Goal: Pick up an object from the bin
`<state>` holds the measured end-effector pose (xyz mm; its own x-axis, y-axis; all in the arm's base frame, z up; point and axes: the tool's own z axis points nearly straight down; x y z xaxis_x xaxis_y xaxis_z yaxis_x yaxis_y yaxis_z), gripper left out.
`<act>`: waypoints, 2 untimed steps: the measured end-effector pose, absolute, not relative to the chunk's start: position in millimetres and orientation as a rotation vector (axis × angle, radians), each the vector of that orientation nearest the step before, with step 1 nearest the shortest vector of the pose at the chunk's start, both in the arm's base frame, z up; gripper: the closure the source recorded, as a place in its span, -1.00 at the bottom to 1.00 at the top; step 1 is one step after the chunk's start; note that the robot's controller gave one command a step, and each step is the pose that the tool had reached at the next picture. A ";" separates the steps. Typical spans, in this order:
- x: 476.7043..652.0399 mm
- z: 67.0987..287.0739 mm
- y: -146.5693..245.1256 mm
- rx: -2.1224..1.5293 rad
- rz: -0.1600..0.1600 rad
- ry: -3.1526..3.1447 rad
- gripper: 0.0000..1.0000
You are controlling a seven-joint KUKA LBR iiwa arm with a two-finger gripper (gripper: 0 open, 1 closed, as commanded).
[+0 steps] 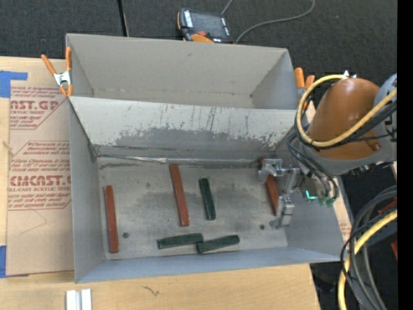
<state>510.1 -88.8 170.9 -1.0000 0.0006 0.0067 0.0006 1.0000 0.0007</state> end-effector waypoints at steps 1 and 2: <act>488.0 70.4 -7.8 0.463 0.001 -3.120 -1.00; 486.2 71.3 -8.7 0.461 0.000 -3.111 1.00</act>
Offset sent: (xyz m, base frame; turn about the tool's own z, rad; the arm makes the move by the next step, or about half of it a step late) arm -0.0251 0.0793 -0.1009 -0.2943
